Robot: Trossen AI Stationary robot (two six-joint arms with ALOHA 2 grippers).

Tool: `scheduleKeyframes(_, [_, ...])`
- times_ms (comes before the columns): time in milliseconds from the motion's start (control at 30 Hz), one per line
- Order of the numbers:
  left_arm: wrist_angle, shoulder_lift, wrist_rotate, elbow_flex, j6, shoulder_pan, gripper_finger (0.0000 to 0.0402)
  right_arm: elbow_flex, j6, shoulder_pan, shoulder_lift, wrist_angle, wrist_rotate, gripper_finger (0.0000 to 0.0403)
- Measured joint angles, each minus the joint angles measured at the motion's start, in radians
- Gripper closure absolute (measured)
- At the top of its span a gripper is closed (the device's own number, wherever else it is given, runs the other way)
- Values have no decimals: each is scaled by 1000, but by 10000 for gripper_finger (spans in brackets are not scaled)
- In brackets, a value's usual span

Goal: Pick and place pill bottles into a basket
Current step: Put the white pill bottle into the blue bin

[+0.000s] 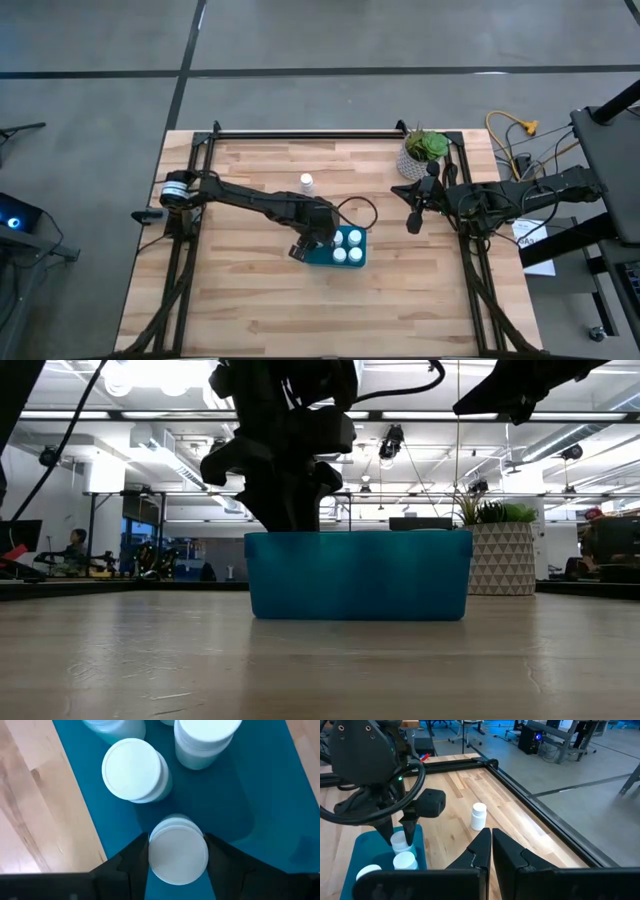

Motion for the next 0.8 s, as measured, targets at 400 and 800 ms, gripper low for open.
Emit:
scheduleKeyframes(400, [-1, -4, -35, -1, -10, -1, 239, -1, 0, 0, 0, 0, 0, 394])
scheduleKeyframes(800, [-3, -4, -61, 0, -24, 0, 236, -1, 4, 0, 0, 0, 0, 394])
